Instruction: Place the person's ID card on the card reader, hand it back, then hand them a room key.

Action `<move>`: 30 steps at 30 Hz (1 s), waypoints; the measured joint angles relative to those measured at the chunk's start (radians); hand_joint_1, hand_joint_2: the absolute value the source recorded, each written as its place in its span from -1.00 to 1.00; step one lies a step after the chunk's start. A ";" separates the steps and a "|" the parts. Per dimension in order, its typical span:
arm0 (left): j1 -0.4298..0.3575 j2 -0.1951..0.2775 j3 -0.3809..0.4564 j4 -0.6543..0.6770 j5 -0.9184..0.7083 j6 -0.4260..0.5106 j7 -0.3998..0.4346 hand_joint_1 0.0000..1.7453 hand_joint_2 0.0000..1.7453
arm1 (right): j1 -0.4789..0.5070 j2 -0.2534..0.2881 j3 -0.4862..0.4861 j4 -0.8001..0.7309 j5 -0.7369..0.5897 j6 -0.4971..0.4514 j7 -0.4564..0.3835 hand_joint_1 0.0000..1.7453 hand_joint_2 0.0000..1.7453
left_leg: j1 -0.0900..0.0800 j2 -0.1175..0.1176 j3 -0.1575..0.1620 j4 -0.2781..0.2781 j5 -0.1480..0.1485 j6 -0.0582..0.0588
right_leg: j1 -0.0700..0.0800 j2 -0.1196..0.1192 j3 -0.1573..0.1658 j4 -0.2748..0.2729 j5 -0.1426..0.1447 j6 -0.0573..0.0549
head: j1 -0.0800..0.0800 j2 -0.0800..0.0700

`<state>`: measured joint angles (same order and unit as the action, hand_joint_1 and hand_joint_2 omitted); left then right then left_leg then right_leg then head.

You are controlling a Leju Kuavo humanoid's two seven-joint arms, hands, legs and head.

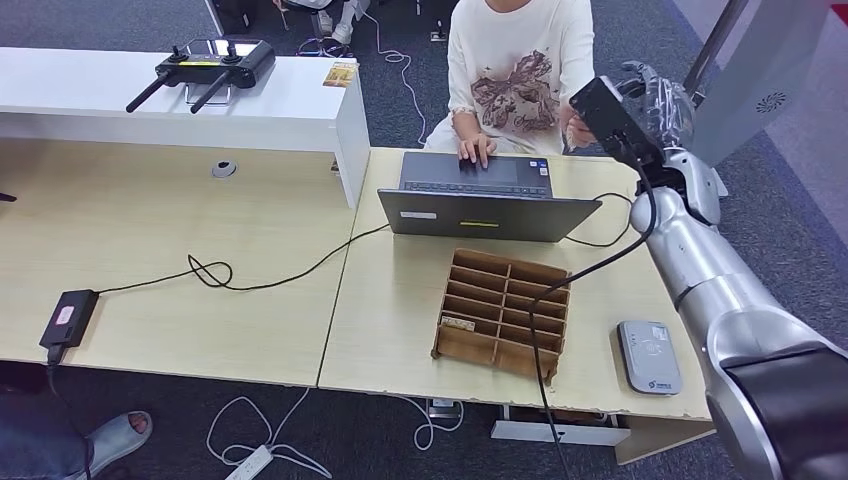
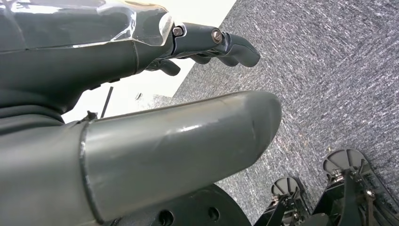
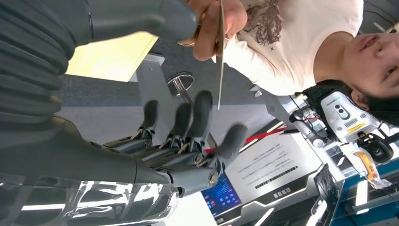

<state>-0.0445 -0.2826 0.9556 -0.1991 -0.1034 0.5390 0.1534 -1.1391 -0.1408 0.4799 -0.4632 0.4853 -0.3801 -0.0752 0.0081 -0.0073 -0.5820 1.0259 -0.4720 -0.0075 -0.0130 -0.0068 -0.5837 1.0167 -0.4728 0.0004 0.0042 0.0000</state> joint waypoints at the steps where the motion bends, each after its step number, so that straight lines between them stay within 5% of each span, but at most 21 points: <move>1: 0.000 0.000 0.000 0.000 0.000 0.000 0.000 -1.00 -1.00 | 0.000 0.000 0.000 0.000 -0.002 0.000 -0.003 -1.00 1.00 | 0.000 0.000 0.000 0.000 0.000 0.000 | 0.000 0.000 0.000 0.000 0.000 0.000 | 0.000 0.000; 15: 0.000 -0.004 0.000 0.000 0.008 -0.003 -0.018 -1.00 -1.00 | 0.097 -0.002 -0.140 -0.135 -0.246 0.019 -0.224 -1.00 1.00 | 0.000 0.000 0.000 0.000 0.000 0.000 | 0.000 0.000 0.000 0.000 0.000 0.000 | 0.000 0.000; 23: 0.001 -0.005 0.000 0.000 0.021 -0.005 -0.033 -1.00 -1.00 | 0.212 -0.039 -0.252 -0.313 -0.434 0.078 -0.276 -1.00 1.00 | 0.000 -0.003 0.000 0.000 0.000 0.000 | 0.000 -0.002 0.000 -0.001 0.000 0.000 | 0.000 0.000; 30: 0.003 -0.006 0.003 0.000 0.032 -0.021 -0.042 -1.00 -1.00 | 0.459 -0.212 -0.373 -0.573 -0.731 0.475 -0.284 -1.00 1.00 | 0.000 -0.007 -0.002 0.001 -0.001 0.002 | 0.000 -0.007 0.001 -0.003 -0.001 0.001 | 0.000 0.000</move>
<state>-0.0418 -0.2883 0.9583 -0.1991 -0.0713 0.5180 0.1118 -0.6797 -0.3531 0.1072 -1.0358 -0.2460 0.0945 -0.3589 0.0081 -0.0146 -0.5838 1.0265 -0.4734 -0.0054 -0.0134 -0.0134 -0.5822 1.0135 -0.4736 0.0016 0.0042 0.0000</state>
